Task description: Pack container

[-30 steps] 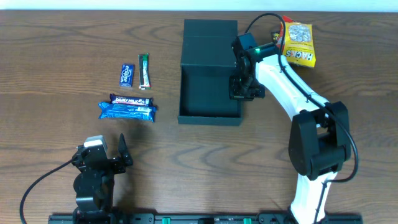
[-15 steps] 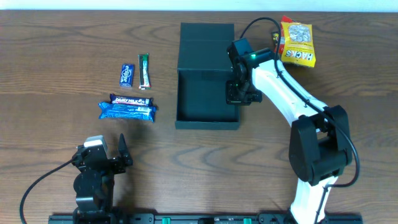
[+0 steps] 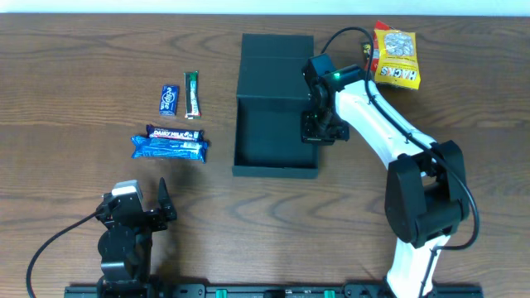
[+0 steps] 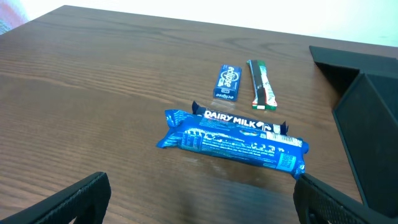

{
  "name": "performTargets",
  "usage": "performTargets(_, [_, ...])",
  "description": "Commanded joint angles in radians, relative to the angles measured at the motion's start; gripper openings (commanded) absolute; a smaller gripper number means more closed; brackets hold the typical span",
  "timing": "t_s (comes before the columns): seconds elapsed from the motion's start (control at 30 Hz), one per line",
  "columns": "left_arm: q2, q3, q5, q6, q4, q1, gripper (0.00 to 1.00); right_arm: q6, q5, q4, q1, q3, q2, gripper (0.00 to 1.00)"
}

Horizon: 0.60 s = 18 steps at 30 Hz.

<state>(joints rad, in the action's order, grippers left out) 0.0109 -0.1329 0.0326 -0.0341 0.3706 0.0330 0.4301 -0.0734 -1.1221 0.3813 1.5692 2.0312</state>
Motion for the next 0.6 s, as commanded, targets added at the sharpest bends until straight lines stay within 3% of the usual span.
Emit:
performTargets(0.0, [-0.006,0.020,0.000,-0.014,0.007,0.005,0.95,0.019,-0.036,-0.027,0.034,-0.062,0.033,0.01])
performTargets(0.57, [-0.006,0.020,0.000,-0.014,0.007,0.005,0.95,0.025,-0.032,-0.042,0.044,-0.087,0.033,0.01])
